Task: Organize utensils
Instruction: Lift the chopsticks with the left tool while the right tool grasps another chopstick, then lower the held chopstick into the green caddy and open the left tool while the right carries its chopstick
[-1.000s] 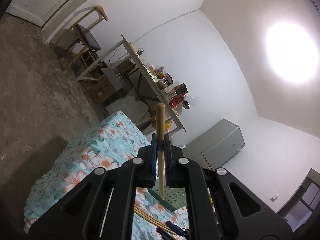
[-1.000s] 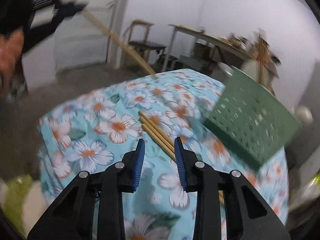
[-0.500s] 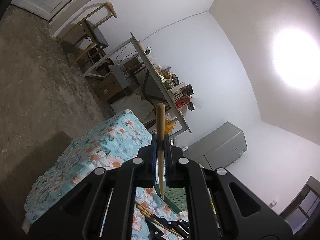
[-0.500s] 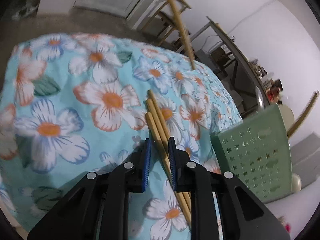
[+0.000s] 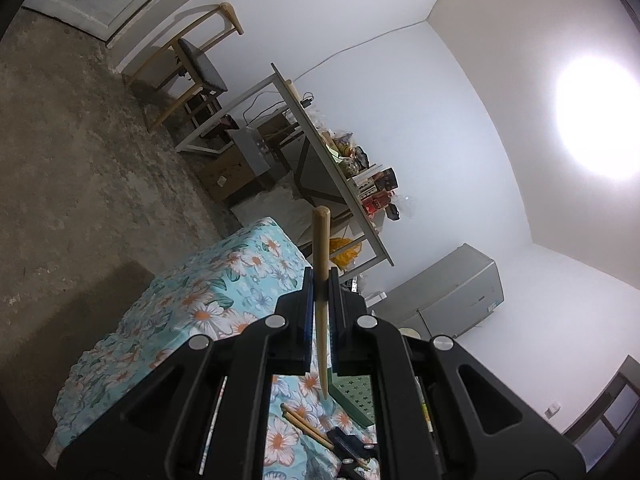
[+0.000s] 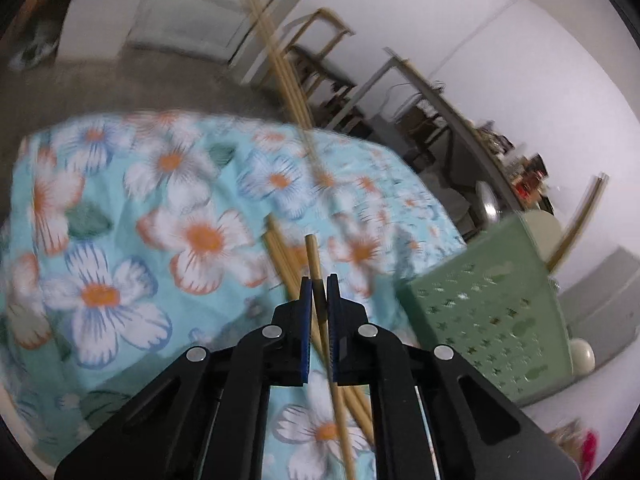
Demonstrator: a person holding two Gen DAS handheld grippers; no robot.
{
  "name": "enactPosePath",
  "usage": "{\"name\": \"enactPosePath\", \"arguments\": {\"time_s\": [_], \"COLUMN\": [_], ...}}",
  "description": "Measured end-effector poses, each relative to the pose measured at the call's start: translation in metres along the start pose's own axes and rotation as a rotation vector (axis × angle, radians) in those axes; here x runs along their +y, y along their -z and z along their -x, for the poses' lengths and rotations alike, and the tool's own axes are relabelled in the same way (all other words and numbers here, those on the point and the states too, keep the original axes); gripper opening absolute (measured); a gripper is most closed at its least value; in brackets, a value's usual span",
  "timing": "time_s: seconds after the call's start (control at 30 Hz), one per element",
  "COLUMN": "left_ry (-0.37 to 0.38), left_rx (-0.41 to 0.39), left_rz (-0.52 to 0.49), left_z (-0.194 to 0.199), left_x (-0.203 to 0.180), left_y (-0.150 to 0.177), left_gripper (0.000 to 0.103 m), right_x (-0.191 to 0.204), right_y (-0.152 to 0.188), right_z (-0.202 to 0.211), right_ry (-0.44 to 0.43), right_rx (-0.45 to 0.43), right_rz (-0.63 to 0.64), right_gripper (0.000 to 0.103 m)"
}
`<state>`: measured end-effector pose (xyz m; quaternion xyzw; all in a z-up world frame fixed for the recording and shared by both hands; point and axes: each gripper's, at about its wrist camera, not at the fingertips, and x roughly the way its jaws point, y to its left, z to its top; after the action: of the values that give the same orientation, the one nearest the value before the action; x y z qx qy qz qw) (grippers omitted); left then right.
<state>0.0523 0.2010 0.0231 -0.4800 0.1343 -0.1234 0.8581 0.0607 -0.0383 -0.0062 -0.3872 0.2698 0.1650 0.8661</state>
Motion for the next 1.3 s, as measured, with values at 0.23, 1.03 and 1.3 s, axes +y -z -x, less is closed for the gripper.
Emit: {"name": "enactPosePath", "arguments": {"time_s": [0.23,1.03,1.3], "left_ry": [0.003,0.35,0.458], "left_rx": [0.001,0.066,0.109], "left_rz": [-0.034,-0.228,-0.322], "left_z": [0.001,-0.014,-0.043], "left_x": [-0.013,-0.15,-0.208], "left_y": [0.003,0.014,0.037], "left_gripper": [0.005,0.005,0.005], "right_x": [-0.071,-0.202,-0.22], "right_y": [0.006,0.098,0.111], "right_z": [0.047,0.112,0.123], "right_ry": [-0.035,-0.076,-0.082], "right_rx": [-0.108,-0.44,-0.508], "right_rz": [-0.346,-0.972,-1.002], "right_gripper": [0.006,0.006,0.006]}}
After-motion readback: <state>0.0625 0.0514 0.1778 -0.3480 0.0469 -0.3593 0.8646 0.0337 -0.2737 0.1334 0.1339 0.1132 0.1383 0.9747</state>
